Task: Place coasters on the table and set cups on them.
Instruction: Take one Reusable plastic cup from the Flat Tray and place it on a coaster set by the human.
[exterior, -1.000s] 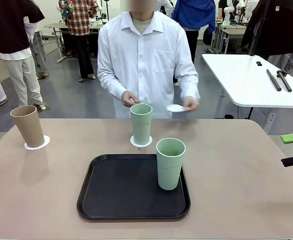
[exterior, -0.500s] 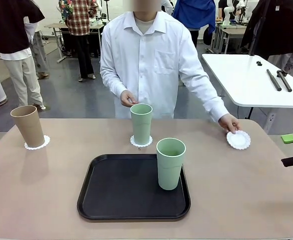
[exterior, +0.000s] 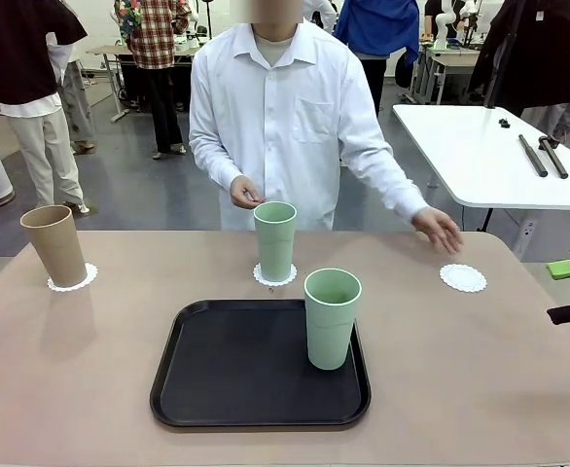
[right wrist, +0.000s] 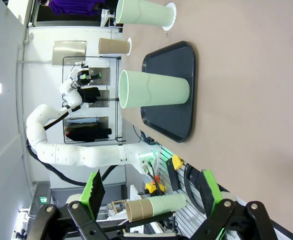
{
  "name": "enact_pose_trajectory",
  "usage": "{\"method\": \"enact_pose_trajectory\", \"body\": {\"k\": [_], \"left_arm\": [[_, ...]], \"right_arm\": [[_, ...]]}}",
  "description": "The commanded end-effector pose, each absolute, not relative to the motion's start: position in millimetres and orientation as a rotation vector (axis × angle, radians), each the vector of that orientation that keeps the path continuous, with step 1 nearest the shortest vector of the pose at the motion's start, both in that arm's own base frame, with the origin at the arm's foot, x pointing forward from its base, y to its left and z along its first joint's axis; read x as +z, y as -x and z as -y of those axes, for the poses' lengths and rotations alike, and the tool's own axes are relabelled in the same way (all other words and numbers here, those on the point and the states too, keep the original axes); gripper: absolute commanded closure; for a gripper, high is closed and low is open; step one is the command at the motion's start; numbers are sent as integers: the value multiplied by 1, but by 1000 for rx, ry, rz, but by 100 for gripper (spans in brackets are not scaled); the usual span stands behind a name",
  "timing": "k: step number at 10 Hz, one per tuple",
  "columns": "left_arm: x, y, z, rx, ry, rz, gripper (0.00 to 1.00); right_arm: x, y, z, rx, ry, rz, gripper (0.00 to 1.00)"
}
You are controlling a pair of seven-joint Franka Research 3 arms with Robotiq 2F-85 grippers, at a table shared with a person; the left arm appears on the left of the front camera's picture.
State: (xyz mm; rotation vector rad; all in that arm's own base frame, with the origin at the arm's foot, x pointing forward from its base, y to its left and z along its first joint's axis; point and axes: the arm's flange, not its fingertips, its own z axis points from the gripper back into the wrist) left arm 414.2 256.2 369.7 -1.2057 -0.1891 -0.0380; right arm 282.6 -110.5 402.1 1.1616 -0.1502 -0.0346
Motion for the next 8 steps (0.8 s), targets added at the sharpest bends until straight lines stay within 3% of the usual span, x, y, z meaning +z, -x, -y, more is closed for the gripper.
{"method": "enact_pose_trajectory", "body": {"k": [1,5,8], "left_arm": [[371,-414,-257,-30,1207,196,0],[371,-414,-257,-30,1207,196,0],[371,-414,-257,-30,1207,196,0]], "right_arm": [[402,-284,110,-30,-1177,156,0],[402,-283,111,-35,-1162,150,0],[461,-343,88,320,-814,214,0]]}}
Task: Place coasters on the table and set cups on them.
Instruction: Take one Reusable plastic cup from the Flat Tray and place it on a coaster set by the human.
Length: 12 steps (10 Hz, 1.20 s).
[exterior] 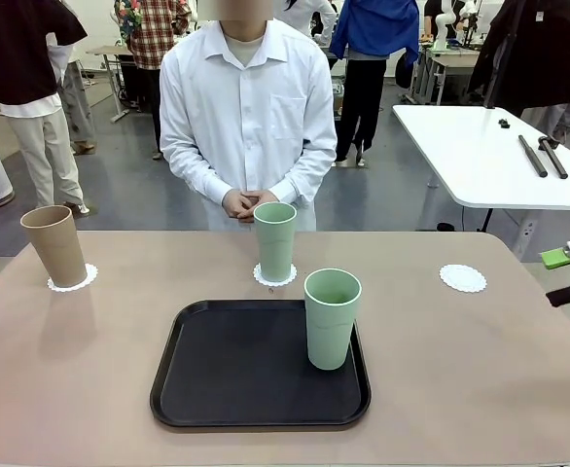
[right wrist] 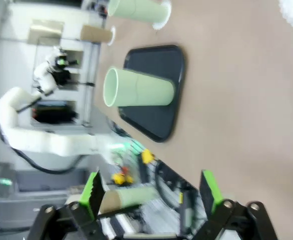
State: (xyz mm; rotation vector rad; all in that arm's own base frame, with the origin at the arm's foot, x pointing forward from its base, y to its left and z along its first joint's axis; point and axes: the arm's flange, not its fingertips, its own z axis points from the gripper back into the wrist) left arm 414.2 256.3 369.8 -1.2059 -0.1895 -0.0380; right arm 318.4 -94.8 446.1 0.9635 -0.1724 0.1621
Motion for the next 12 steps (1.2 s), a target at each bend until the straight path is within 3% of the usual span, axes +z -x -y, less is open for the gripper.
{"method": "enact_pose_trajectory", "body": {"k": [1,4,8,10,12], "left_arm": [[371,-414,-257,-30,1207,196,0],[371,-414,-257,-30,1207,196,0],[371,-414,-257,-30,1207,196,0],[371,-414,-257,-30,1207,196,0],[371,-414,-257,-30,1207,196,0]], "right_arm": [[479,-352,67,462,-655,193,0],[501,-369,-10,774,-328,63,0],[471,-369,-100,983,-142,64,0],[456,-367,-112,1000,-161,39,0],[476,-367,-112,1003,-170,44,0]]}}
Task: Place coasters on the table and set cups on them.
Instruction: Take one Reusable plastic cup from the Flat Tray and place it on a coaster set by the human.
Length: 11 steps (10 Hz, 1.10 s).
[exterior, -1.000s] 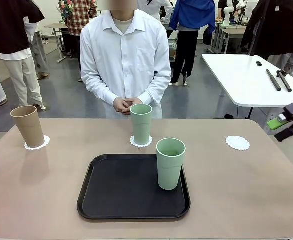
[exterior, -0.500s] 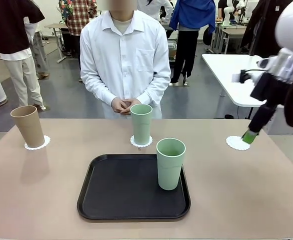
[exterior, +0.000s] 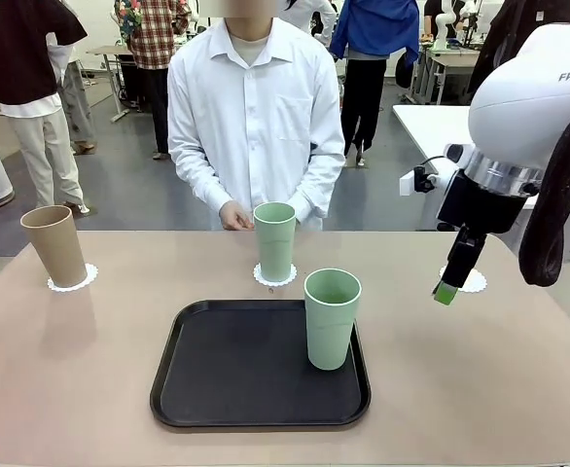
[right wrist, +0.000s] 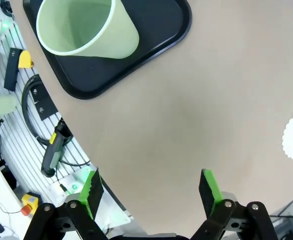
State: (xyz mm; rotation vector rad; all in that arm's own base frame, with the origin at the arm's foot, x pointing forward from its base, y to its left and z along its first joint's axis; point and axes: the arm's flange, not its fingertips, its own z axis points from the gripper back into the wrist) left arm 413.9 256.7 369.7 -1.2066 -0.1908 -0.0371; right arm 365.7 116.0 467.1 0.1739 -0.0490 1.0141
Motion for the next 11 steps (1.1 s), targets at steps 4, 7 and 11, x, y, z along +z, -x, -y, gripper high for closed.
{"method": "enact_pose_trajectory", "body": {"k": [4,7,11], "left_arm": [[371,-414,-257,-30,1207,196,0],[371,-414,-257,-30,1207,196,0],[371,-414,-257,-30,1207,196,0]], "right_arm": [[473,-368,-111,1004,-180,58,0],[477,-410,-73,1354,-599,167,0],[442,-424,-39,1548,-930,500,0]]}}
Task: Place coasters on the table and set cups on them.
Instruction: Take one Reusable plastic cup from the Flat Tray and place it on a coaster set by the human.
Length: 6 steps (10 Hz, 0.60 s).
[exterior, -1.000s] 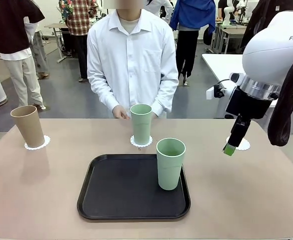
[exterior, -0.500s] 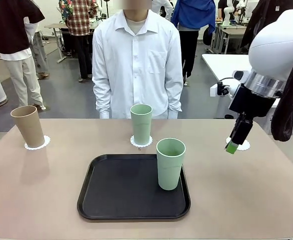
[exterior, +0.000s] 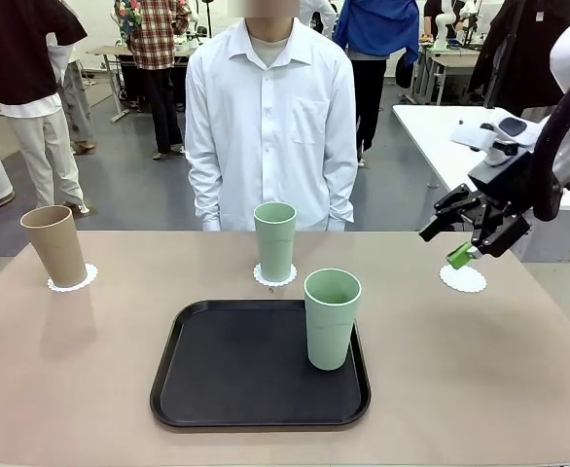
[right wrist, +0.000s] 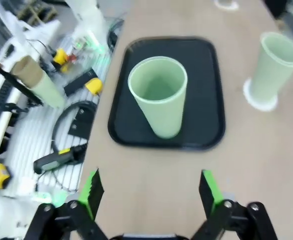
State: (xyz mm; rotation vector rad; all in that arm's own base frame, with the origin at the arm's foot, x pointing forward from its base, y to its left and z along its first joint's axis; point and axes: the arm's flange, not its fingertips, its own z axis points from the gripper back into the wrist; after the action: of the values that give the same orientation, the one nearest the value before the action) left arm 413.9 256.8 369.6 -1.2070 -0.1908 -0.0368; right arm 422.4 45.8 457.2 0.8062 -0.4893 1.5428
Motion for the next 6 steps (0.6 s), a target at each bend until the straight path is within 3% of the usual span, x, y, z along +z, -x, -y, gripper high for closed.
{"method": "enact_pose_trajectory", "body": {"k": [1,2,6], "left_arm": [[371,-414,-257,-30,1207,196,0],[371,-414,-257,-30,1207,196,0],[371,-414,-257,-30,1207,196,0]], "right_arm": [[431,-417,-33,1544,-1055,569,0],[418,-406,-29,1536,-1111,625,0],[378,-363,-30,1369,-1062,788,0]]}}
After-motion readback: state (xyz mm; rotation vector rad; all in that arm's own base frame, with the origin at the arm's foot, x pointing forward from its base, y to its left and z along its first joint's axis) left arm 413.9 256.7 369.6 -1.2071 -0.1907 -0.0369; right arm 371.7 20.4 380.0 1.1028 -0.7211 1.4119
